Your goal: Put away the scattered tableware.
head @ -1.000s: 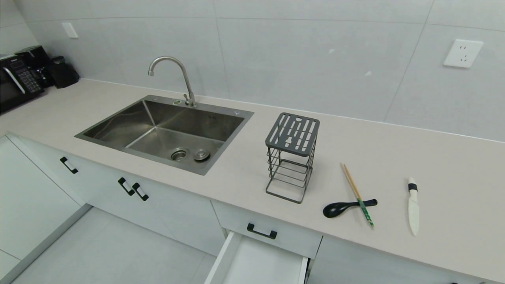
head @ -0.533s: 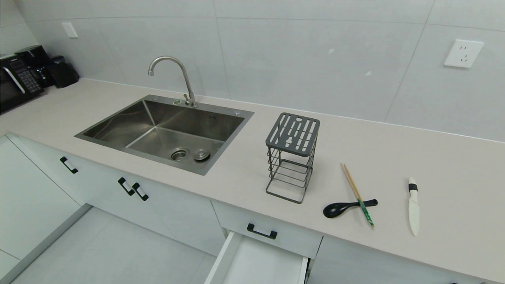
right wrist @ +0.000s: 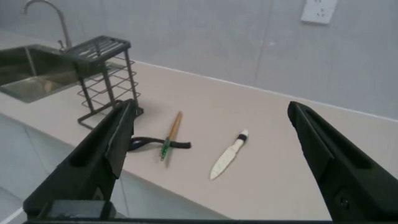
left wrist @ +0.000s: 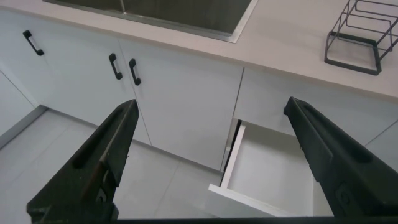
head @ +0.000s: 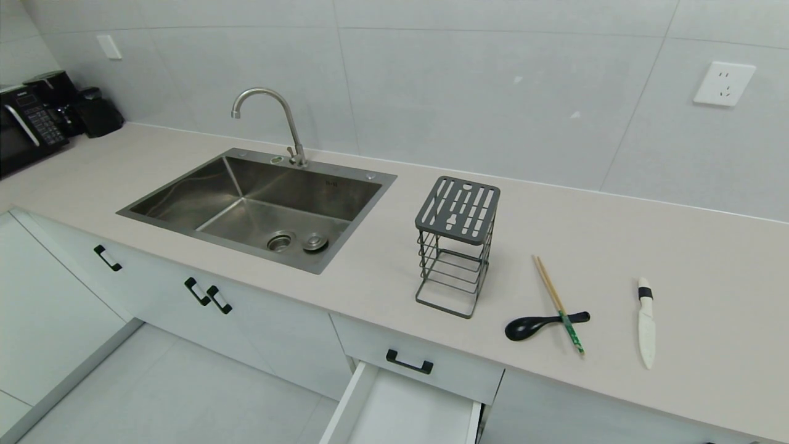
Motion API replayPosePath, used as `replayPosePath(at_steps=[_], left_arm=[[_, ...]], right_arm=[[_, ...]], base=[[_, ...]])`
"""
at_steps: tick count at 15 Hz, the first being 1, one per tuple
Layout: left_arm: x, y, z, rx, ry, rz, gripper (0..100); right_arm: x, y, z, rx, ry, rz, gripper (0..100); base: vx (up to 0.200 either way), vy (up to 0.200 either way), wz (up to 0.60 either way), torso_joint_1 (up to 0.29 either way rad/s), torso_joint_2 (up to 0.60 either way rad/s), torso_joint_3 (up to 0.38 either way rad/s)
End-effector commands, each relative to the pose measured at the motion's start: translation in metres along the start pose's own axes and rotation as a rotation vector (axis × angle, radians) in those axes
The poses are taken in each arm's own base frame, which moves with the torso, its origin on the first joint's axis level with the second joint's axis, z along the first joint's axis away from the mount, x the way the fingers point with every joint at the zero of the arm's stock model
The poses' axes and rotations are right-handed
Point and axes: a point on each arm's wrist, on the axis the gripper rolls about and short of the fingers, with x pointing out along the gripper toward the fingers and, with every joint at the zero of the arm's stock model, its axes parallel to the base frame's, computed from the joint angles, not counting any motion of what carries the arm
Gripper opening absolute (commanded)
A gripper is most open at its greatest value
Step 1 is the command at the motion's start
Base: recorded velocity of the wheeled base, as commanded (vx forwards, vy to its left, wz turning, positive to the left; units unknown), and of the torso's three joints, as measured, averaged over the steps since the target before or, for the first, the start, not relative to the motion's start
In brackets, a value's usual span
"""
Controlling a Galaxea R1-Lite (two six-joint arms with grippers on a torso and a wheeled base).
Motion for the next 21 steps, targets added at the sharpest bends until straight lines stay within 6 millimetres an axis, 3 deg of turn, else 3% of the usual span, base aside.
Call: replayPosePath(at_steps=[1,5,6,7,12,16,21], left_arm=[[0.000,0.000,0.000,-0.001,0.001,0.000,100],[0.000,0.000,0.000,-0.001,0.001,0.000,100],[0.000,0.000,0.000,-0.001,0.001,0.000,100],[0.000,0.000,0.000,-0.001,0.001,0.002,100],[0.000,0.000,0.000,-0.001,0.001,0.000,100],[0.000,0.000,0.000,-0.001,0.001,0.000,100],[0.000,0.000,0.000,-0.001,0.001,0.000,100]], right_arm=[[0.035,-0.005,0.020,0.058,0.184,0.099,100],[0.092,-0.005,0.040,0.107,0.357,0.284,100],[0.092,-0.005,0.040,0.107,0.357,0.284,100],[0.117,0.001,0.039,0.124,0.438,0.367,100],[0.161,0.009,0.008,0.109,0.665,0.412,100],[0.207,0.012,0.005,0.066,0.694,0.384,100],[0.225,0.015,-0.008,0.045,0.758,0.337,100]], base=[[0.000,0.000,0.00,0.000,0.00,0.000],[0.000,0.000,0.00,0.000,0.00,0.000],[0.000,0.000,0.00,0.000,0.00,0.000],[0.000,0.000,0.00,0.000,0.00,0.000],[0.000,0.000,0.00,0.000,0.00,0.000],[0.000,0.000,0.00,0.000,0.00,0.000],[0.000,0.000,0.00,0.000,0.00,0.000]])
